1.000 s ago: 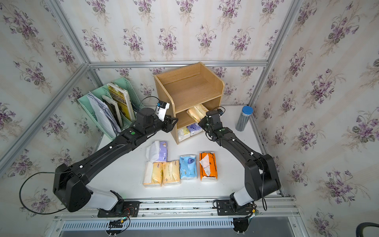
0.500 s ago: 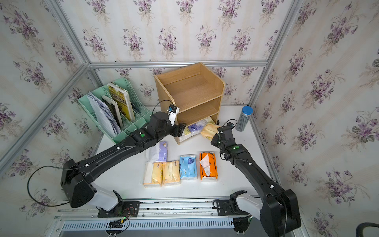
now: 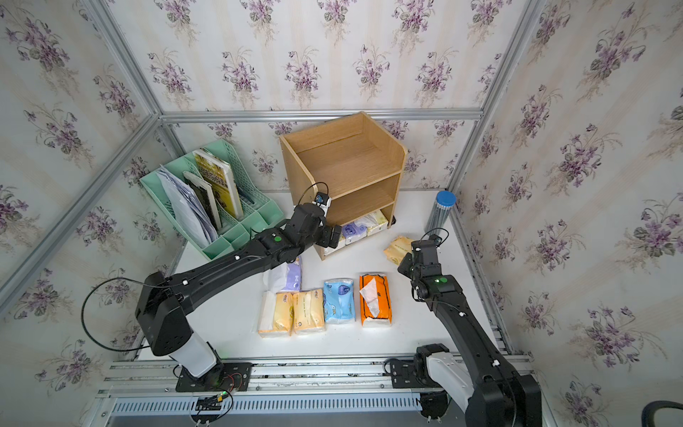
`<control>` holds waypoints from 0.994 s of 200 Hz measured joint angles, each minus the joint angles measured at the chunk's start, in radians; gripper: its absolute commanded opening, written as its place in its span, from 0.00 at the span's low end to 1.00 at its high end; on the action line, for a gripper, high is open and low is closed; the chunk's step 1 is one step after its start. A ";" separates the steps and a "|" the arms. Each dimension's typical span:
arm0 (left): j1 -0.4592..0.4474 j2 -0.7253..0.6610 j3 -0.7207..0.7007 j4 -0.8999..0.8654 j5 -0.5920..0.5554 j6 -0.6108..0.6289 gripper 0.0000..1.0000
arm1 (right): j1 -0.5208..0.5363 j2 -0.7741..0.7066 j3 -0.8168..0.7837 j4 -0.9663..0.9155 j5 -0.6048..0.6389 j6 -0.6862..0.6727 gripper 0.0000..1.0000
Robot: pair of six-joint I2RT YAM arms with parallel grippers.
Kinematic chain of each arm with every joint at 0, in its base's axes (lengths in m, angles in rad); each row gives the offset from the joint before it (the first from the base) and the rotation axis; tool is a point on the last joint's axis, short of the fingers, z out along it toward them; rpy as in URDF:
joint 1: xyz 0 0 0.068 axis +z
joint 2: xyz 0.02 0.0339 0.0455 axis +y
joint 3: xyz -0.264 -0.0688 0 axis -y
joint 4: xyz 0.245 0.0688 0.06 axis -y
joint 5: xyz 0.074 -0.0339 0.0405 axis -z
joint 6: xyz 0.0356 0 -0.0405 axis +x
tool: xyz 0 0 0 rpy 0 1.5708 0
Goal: Remove the tissue boxes from the shelf
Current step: Adjust the shelf at the center of the board.
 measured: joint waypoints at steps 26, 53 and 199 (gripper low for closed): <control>0.052 0.009 -0.008 0.033 -0.019 -0.030 0.99 | -0.016 0.008 -0.047 0.002 -0.002 0.000 0.05; 0.133 0.004 -0.040 0.101 0.000 -0.050 0.99 | -0.020 0.026 -0.075 0.002 -0.005 0.001 0.17; 0.230 -0.114 -0.082 -0.026 0.172 -0.042 0.99 | -0.020 0.348 0.134 0.072 -0.097 -0.055 0.56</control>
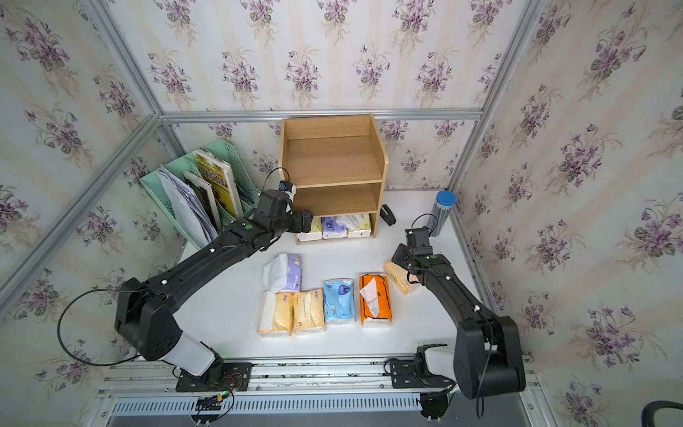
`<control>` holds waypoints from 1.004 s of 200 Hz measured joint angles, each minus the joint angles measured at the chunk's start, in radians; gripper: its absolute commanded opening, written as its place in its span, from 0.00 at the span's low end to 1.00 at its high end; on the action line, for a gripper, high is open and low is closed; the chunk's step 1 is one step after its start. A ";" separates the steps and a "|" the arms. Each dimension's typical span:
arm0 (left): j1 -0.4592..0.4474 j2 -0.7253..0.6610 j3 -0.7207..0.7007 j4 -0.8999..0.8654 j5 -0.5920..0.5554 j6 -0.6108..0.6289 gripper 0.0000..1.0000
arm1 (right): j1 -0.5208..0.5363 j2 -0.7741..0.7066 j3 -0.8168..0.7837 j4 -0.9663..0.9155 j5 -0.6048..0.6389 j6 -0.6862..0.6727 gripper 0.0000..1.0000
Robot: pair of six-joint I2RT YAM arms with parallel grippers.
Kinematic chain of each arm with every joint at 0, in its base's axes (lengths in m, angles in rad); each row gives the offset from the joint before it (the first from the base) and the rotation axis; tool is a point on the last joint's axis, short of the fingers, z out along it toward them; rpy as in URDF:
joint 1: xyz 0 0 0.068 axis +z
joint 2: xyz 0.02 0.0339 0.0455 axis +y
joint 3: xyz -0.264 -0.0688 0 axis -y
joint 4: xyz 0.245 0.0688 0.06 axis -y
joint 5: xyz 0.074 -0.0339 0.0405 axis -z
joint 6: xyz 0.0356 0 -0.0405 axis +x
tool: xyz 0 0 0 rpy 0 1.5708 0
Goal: Remove the tissue boxes from the shelf
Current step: Adjust the shelf at the center of the board.
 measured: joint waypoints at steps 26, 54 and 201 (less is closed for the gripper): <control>-0.002 -0.031 -0.029 -0.019 0.014 0.021 0.99 | 0.017 0.018 -0.068 0.060 -0.066 -0.002 0.52; -0.002 -0.053 -0.047 -0.029 0.015 0.028 0.99 | 0.045 -0.005 -0.167 0.117 -0.135 0.006 0.44; 0.049 -0.137 -0.116 -0.010 0.016 0.038 0.99 | 0.391 -0.125 -0.071 0.405 -0.248 0.264 0.60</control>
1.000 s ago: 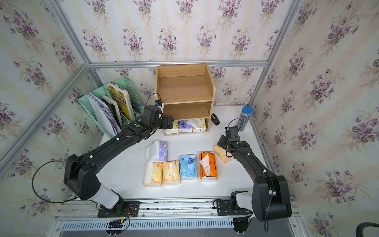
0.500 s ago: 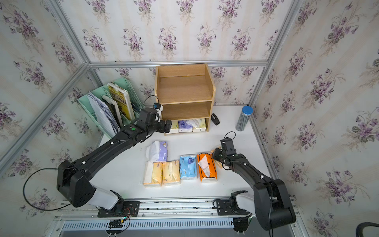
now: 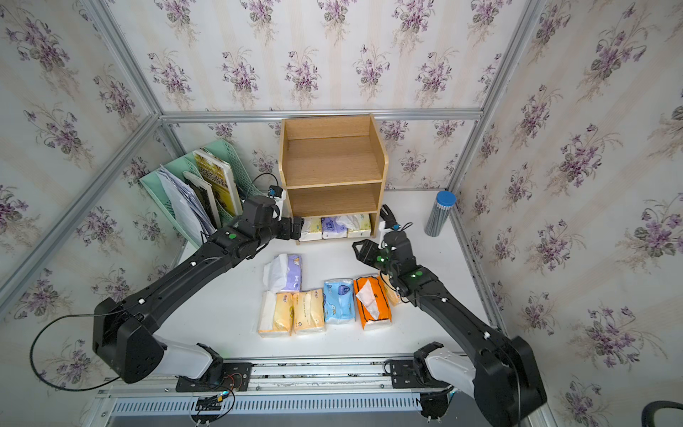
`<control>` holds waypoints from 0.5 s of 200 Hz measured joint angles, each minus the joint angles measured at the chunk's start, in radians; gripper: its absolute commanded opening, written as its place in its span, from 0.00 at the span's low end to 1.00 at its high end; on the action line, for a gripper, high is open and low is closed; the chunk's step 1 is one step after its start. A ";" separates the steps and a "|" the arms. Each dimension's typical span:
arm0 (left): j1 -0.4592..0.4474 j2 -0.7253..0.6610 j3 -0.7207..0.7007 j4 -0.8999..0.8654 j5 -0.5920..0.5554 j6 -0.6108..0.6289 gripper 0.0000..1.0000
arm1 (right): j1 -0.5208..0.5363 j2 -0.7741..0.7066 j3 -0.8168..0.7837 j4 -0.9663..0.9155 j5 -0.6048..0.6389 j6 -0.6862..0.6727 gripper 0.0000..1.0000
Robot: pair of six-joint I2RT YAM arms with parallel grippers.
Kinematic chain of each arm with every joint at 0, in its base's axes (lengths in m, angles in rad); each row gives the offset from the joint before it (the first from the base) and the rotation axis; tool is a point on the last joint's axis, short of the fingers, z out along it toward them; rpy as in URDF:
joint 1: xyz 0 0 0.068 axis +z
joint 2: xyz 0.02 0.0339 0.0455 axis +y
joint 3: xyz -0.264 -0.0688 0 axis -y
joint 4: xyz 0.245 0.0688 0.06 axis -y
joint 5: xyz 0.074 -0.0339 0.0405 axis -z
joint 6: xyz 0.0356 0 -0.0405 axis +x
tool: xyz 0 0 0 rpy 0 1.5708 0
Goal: Remove the tissue boxes from the shelf
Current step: Adjust the shelf at the center of the board.
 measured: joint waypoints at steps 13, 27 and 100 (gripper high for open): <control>0.024 -0.002 -0.004 0.010 0.005 -0.007 0.99 | 0.067 0.096 0.007 0.093 0.012 0.043 0.59; 0.047 -0.002 -0.004 0.027 0.024 -0.018 0.99 | 0.105 0.201 0.026 0.181 0.040 0.094 0.57; 0.062 0.042 0.008 0.064 0.091 -0.016 0.99 | 0.129 0.573 0.214 0.463 0.158 0.235 0.51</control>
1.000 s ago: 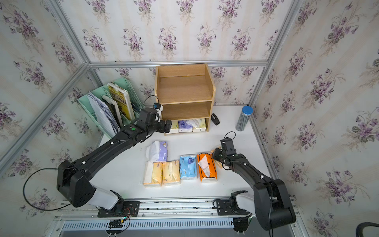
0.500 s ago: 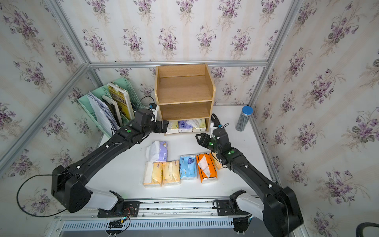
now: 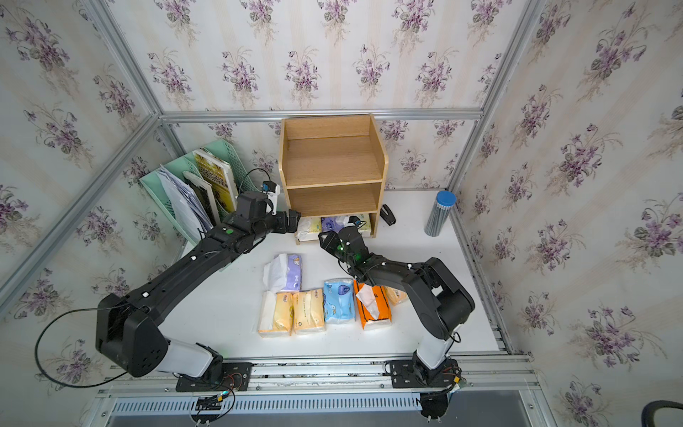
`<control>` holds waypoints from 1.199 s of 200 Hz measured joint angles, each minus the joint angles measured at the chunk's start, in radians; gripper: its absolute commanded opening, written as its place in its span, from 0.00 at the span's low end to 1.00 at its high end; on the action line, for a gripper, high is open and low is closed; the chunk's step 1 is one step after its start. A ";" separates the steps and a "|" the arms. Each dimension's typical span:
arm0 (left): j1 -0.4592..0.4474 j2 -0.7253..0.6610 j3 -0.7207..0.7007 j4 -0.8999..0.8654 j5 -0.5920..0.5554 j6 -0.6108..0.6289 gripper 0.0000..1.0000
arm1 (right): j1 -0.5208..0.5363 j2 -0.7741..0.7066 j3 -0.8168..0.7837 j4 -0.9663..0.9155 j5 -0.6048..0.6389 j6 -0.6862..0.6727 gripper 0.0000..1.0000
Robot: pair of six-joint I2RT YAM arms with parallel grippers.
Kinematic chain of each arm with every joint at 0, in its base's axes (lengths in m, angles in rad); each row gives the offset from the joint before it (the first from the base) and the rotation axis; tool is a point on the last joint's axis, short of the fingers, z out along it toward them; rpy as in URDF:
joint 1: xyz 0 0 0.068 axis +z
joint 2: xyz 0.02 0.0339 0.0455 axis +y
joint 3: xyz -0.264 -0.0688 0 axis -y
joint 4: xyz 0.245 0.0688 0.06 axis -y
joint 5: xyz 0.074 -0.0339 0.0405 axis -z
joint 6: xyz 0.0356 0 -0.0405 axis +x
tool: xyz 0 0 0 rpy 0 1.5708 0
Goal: Remove the tissue boxes from the shelf
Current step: Pick up a box of tissues from the shelf.
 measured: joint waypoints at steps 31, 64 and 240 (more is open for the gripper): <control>0.004 0.021 -0.001 0.003 0.009 0.009 0.99 | 0.000 0.106 0.051 0.019 0.039 0.007 0.50; 0.011 0.025 -0.014 0.021 0.016 0.017 0.99 | 0.000 0.188 0.113 0.027 0.065 0.006 0.50; 0.016 0.010 -0.048 0.043 0.045 0.026 0.99 | 0.008 0.327 0.229 0.051 0.079 -0.025 0.01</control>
